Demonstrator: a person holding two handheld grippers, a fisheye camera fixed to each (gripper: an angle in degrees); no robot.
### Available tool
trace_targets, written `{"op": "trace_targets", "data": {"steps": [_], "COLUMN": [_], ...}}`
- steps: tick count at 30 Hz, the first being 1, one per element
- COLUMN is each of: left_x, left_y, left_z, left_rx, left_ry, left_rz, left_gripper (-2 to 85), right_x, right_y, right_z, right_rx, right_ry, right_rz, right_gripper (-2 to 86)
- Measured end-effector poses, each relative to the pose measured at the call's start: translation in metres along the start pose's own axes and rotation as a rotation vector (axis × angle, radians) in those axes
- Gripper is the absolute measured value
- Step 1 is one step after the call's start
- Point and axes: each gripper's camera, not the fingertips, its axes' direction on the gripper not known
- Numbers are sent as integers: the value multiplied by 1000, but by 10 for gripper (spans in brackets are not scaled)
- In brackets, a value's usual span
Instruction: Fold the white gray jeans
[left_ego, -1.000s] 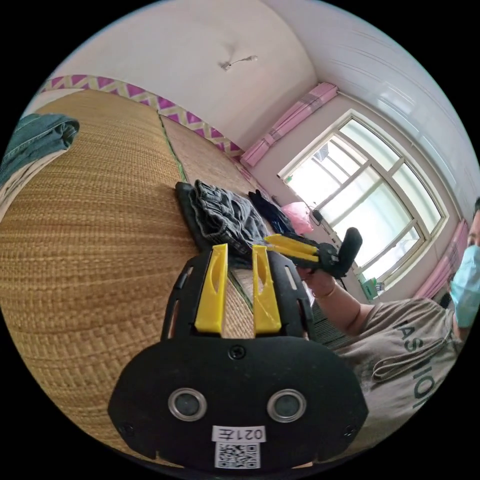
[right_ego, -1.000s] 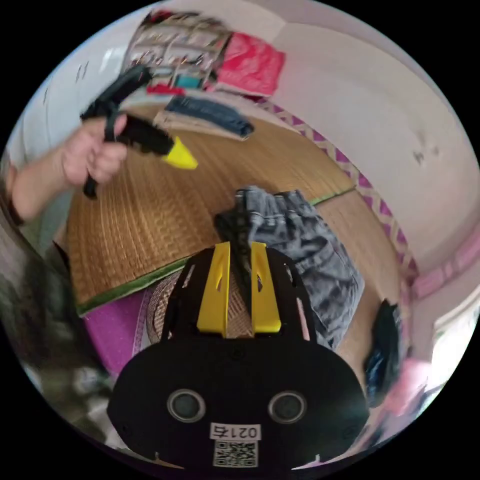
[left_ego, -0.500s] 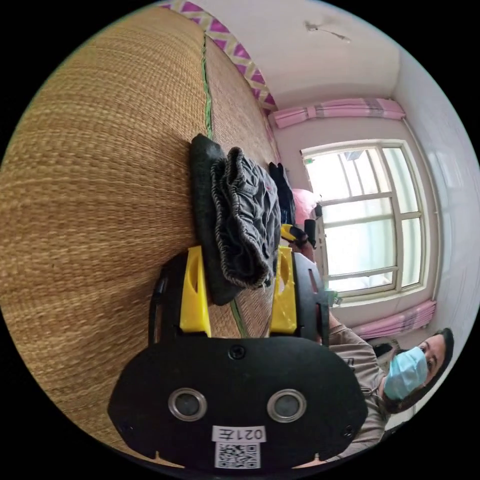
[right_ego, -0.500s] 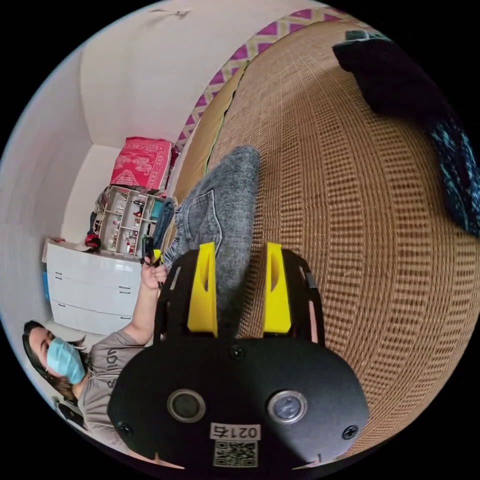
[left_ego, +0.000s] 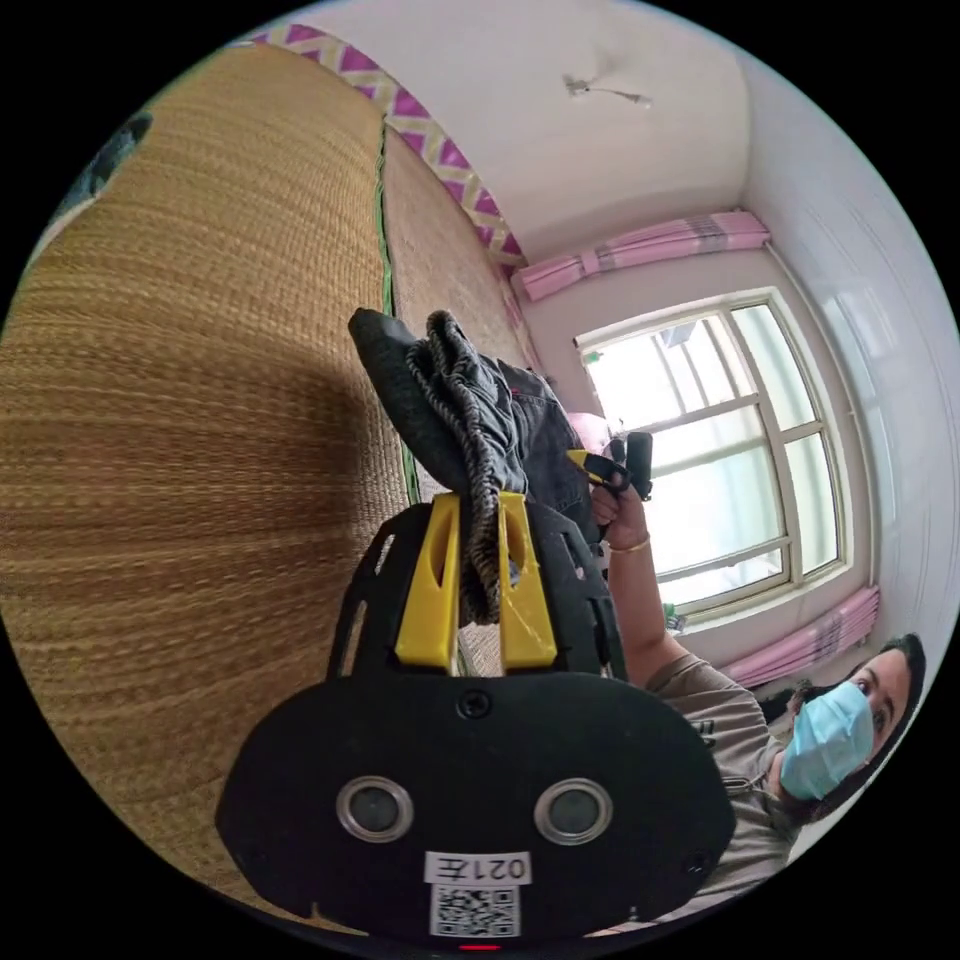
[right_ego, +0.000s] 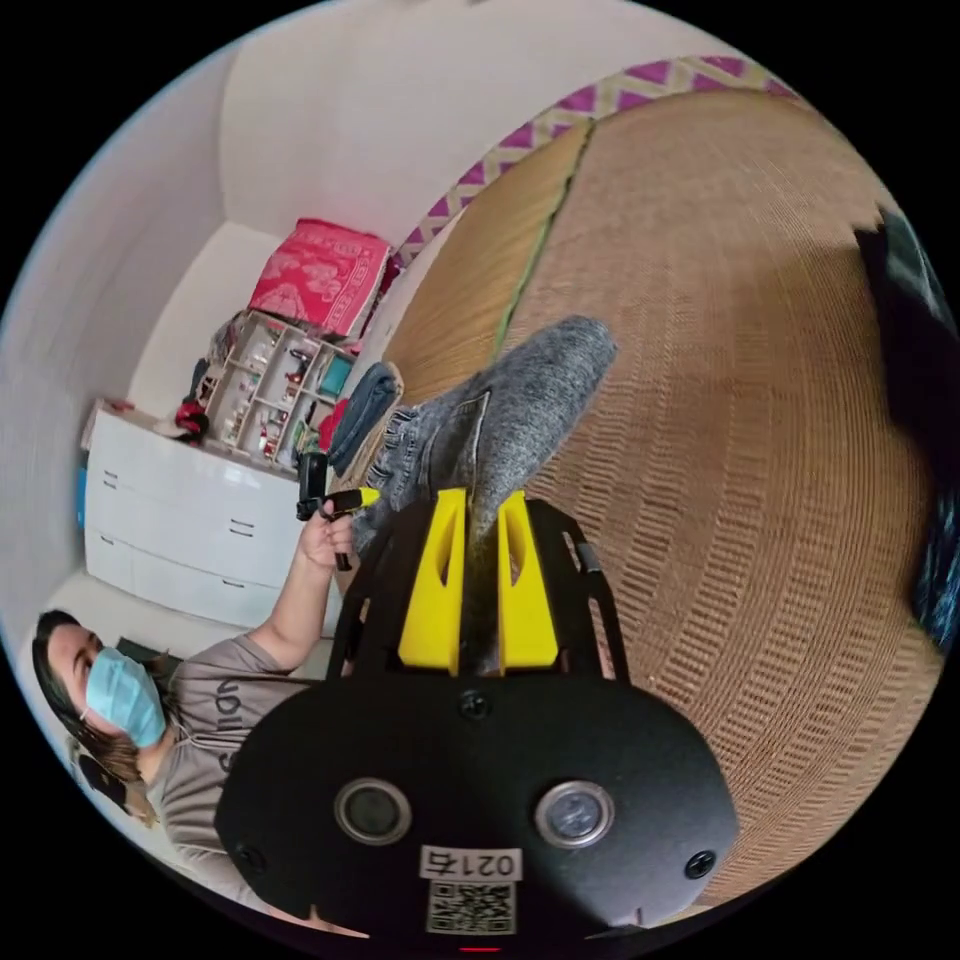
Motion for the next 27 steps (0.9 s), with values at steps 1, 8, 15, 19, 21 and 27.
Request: {"op": "trace_targets", "data": {"steps": [1,8,15,19,21,27], "left_x": [1,18,-94,-191,-199,-148], "left_y": [1,33,87,132,161,212], "left_z": [-16,-256,-385,-381,-374,-312], "left_rx": [25,410,801,798,826,701], "left_ry": [0,-160,-208,-25,86,45], "left_rz": [7,34,-253,-414,-336,-143], "left_gripper": [55,57,99,116,104,4], "right_x": [-13,-190,-361,-384,-375,-297], "right_y": [-7,-139,-246,-217,-176,-50], "right_z": [2,108,271,323,334,293], "right_rx": [-1,-63,-63,-74,-126,-192], "right_ry": [8,-44,9,180,249,357], "right_rz": [-24,-309,-450,-529,-599,-610], "right_gripper": [55,56,79,72,59,41]}}
